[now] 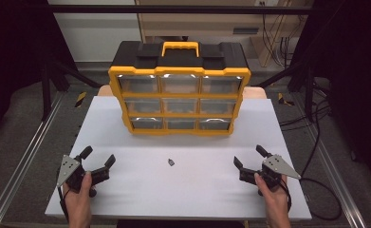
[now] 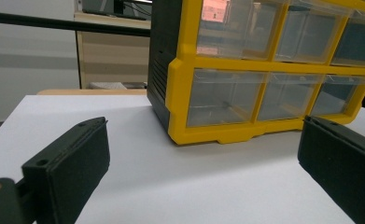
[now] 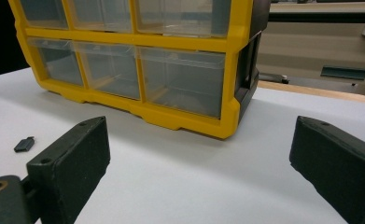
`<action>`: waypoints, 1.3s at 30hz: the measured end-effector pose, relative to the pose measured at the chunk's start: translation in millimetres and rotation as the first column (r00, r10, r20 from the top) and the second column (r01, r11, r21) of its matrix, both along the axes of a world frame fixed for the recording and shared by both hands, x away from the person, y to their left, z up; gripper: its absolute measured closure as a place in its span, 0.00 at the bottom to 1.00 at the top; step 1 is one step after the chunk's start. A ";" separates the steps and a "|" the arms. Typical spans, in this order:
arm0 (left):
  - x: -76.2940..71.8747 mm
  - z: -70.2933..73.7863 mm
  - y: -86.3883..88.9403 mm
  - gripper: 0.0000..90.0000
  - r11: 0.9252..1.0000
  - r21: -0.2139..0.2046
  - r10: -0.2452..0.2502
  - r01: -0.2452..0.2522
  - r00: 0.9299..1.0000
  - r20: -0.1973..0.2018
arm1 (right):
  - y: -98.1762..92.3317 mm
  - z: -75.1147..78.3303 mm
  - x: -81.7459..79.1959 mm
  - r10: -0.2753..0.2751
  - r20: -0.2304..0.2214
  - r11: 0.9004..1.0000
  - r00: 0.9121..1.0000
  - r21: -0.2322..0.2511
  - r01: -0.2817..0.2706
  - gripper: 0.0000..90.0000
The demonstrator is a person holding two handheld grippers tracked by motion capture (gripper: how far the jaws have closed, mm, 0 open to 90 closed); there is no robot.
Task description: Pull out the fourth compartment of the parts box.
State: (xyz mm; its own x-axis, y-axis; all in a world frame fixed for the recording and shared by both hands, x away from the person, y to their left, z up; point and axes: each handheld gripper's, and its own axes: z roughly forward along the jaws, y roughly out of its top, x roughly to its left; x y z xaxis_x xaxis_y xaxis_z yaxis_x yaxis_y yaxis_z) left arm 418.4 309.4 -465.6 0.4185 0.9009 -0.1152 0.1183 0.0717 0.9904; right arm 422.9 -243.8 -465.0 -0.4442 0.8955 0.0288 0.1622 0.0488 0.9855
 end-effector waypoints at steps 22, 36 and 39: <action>1.7 2.5 -8.7 0.01 0.998 0.068 -0.007 0.007 1.000 0.004 | 10.3 0.3 -1.2 0.021 -0.016 1.000 1.000 -0.002 -0.021 0.05; 6.0 14.1 -37.3 0.02 0.980 0.189 -0.054 0.054 0.999 -0.004 | 10.6 -0.2 -2.4 0.018 -0.026 1.000 0.999 -0.025 -0.019 0.04; 8.2 15.6 -43.9 0.01 0.976 0.207 -0.070 0.070 0.998 -0.006 | 9.4 0.2 -2.1 0.012 -0.029 1.000 1.000 -0.019 -0.013 0.04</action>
